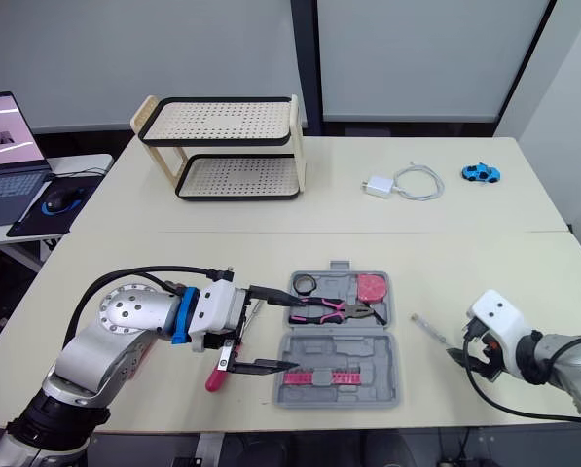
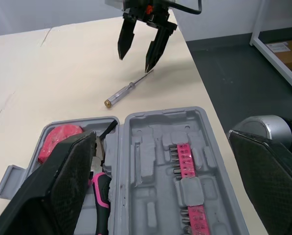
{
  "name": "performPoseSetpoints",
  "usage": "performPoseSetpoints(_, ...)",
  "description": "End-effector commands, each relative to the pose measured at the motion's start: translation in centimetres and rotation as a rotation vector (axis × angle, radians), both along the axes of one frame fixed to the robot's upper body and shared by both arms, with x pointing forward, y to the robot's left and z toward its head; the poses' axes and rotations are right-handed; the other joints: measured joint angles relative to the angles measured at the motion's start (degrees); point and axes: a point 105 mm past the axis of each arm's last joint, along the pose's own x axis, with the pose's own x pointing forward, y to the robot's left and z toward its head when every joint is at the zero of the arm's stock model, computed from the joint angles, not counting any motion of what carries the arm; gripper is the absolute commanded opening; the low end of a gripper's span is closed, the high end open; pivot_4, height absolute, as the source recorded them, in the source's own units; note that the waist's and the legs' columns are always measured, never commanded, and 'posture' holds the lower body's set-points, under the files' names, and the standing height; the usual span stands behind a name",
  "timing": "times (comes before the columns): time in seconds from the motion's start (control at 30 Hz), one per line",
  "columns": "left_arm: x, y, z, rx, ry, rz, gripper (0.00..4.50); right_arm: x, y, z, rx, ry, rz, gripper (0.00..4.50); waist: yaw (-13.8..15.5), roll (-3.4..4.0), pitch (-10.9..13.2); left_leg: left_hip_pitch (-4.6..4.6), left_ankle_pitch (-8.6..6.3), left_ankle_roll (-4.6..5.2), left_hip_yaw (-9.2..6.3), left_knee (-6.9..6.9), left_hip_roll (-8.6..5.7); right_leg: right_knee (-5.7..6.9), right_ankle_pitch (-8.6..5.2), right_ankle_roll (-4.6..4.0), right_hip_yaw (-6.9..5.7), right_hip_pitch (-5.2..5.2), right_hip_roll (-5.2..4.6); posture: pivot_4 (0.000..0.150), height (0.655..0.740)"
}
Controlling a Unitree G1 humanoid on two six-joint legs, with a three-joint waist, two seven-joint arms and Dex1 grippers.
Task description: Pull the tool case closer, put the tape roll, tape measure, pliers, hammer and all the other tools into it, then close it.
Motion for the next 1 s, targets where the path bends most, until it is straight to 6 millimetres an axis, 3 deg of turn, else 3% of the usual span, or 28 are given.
performPoseSetpoints(0.03,-0.3,-0.3,0.5,-0.010,-0.023,-0.025,4.50,0.8,0.6,-0.1,-0.022,-0.019,0.054,4.02,0.02,0.00,0.00,0.00,0.00,0.00,0.00,0.00,0.00,-0.01,0.00,0.00,0.02,-0.01,-0.02,0.150,0.7400)
performPoseSetpoints(0.53,-0.2,-0.4,0.7,-0.009,-0.028,-0.023,4.50,2.3,0.9,-2.3,-0.037,-0.006,0.044,4.02,0.06,0.01,0.00,-0.02,0.00,-0.01,-0.08,-0.01,0.01,-0.02,0.00,0.00,-0.03,-0.02,-0.02,0.150,0.7400)
performPoseSetpoints(0.67,-0.2,-0.4,0.7,-0.008,-0.028,-0.023,4.50,2.2,0.8,-2.7,-0.034,0.014,0.026,3.09,0.04,0.00,0.00,-0.02,0.00,-0.01,-0.09,-0.01,0.02,-0.01,0.00,0.00,0.00,-0.03,-0.02,0.150,0.7400)
performPoseSetpoints(0.93,-0.1,-0.1,0.5,0.000,-0.026,-0.016,4.50,2.1,0.3,-3.0,-0.044,0.030,0.004,0.22,0.07,0.01,-0.01,-0.02,0.00,-0.01,-0.12,-0.01,0.01,-0.01,0.00,0.00,-0.01,-0.02,-0.02,0.150,0.7400)
performPoseSetpoints(1.0,0.0,0.3,0.5,0.009,-0.027,-0.010,4.50,2.2,0.3,-2.7,-0.040,0.019,0.003,0.22,0.07,0.01,-0.01,-0.01,0.00,-0.01,-0.12,-0.01,0.01,-0.01,0.00,0.00,-0.02,-0.02,-0.02,0.150,0.7400)
